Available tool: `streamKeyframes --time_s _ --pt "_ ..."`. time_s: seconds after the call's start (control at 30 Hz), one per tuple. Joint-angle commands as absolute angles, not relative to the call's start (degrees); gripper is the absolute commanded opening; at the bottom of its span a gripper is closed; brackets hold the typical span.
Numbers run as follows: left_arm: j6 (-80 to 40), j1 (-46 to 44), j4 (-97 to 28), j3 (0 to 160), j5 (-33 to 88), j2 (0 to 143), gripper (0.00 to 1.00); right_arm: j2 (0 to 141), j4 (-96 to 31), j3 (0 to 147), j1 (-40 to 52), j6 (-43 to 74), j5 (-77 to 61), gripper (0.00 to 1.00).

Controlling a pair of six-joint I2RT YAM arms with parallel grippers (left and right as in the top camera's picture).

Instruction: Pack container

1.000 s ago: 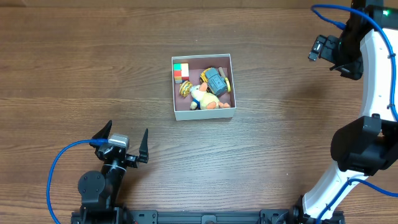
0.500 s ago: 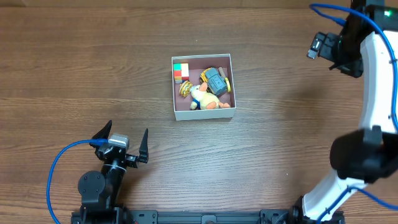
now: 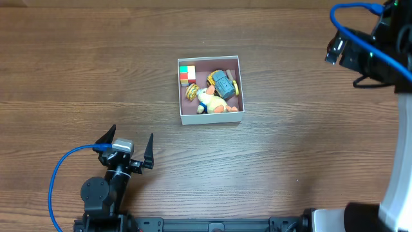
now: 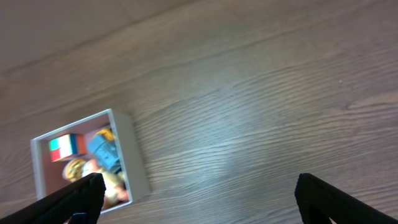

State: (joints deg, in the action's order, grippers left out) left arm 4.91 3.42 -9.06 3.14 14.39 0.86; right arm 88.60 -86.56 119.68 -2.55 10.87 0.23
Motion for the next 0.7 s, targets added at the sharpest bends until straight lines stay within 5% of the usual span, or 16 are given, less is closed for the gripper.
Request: streamKeyframes --time_s 0.0,0.67 --pt "6.2 3.8 -9.0 2.7 14.9 0.3 1.0 81.4 -84.6 116.9 -1.1 10.3 1.8 1.0" --pt "6.2 3.8 -9.0 2.7 14.9 0.3 1.0 29.1 -24.0 46.8 -1.1 10.7 -17.2 1.0"
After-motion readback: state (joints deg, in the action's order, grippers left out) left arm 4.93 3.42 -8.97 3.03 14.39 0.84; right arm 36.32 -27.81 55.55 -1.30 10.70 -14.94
